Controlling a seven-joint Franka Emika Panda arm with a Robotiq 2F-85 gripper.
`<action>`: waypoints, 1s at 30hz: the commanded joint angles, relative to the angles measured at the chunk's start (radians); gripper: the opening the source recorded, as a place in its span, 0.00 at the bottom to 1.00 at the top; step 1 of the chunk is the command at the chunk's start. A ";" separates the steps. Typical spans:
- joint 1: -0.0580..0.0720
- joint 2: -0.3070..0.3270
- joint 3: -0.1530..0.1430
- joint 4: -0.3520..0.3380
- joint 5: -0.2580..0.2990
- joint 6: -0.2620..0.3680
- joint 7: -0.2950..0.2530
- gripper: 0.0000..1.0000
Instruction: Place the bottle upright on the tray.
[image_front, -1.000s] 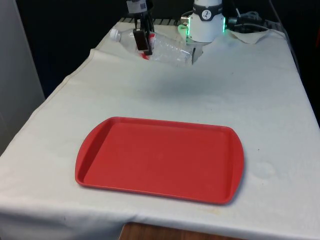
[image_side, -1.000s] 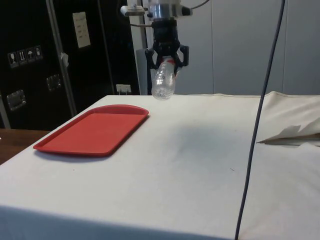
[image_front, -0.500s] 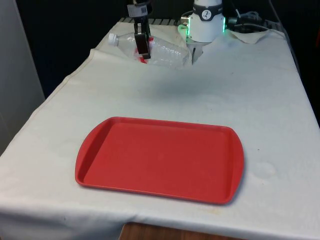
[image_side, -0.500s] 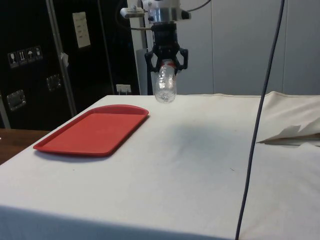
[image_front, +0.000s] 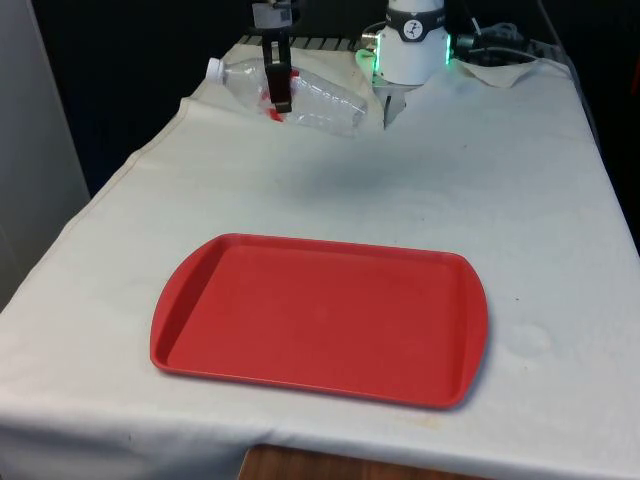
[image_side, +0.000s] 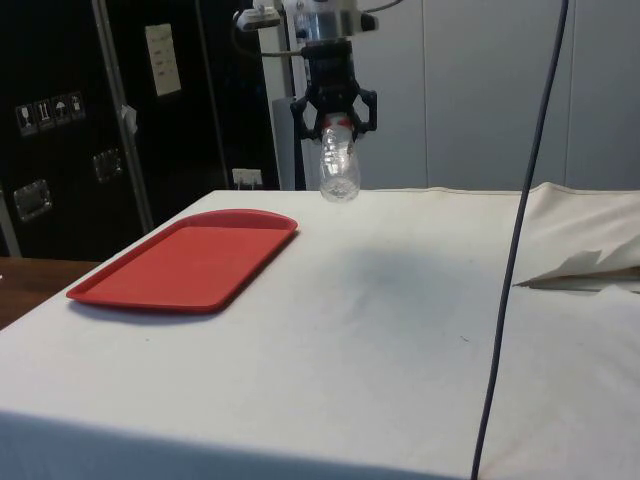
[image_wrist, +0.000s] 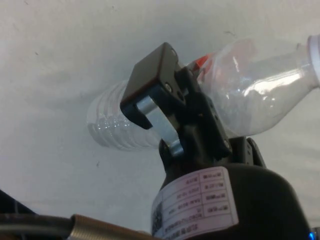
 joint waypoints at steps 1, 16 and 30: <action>0.004 -0.003 -0.002 -0.003 -0.018 0.011 0.004 0.33; 0.003 -0.017 -0.001 -0.004 -0.141 0.009 0.002 0.33; 0.003 -0.011 0.010 0.004 -0.176 0.003 -0.005 0.33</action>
